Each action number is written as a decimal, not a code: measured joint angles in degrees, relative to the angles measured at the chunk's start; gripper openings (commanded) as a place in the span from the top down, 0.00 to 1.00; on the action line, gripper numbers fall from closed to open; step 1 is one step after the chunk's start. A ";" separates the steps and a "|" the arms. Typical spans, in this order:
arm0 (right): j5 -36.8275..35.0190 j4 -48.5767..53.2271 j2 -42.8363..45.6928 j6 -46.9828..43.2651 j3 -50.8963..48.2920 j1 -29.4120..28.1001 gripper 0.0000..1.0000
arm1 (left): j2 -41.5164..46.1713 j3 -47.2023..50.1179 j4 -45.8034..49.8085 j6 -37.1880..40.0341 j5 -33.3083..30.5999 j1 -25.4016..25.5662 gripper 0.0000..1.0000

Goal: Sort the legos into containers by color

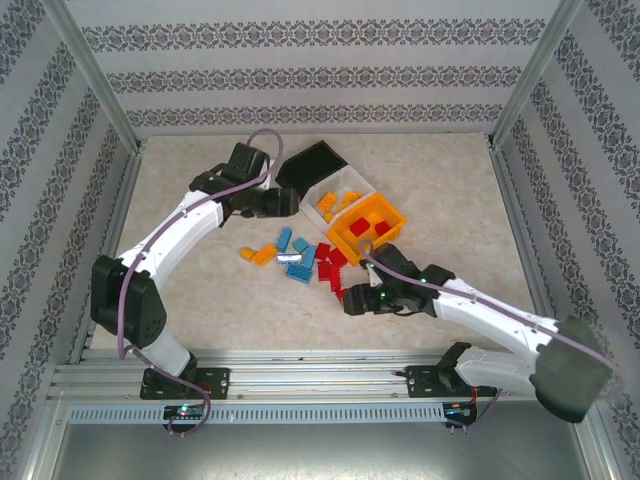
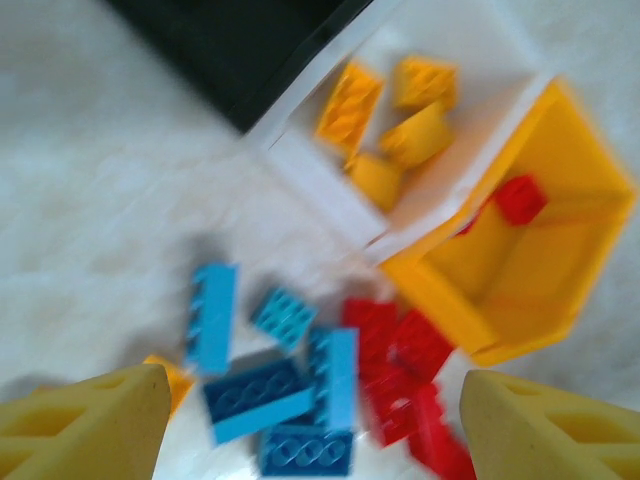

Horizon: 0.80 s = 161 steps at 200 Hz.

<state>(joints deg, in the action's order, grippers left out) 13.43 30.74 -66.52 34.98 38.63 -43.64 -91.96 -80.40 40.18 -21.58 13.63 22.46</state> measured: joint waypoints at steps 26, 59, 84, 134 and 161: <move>-2.08 1.38 -7.02 -2.25 5.29 -3.21 0.30 | 2.12 6.93 4.87 1.99 -5.03 -0.02 0.19; -4.02 2.29 -13.22 -4.46 8.83 -5.03 0.30 | 3.93 12.87 8.48 2.38 -8.57 -0.42 0.17; -5.20 3.21 -17.40 -5.79 10.60 -5.46 0.31 | 5.79 15.21 8.70 2.36 -9.27 -1.25 0.16; -7.91 4.28 -22.34 -7.28 13.68 -6.03 0.32 | 7.17 17.77 8.66 2.36 -9.40 -1.64 0.16; -9.38 4.76 -24.63 -8.04 15.21 -6.03 0.33 | 7.23 18.05 8.59 2.40 -9.40 -2.03 0.15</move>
<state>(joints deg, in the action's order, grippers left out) 4.05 35.51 -91.15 26.94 53.84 -49.67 -84.73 -62.35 48.77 -19.18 4.23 20.43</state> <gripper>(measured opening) 0.674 0.845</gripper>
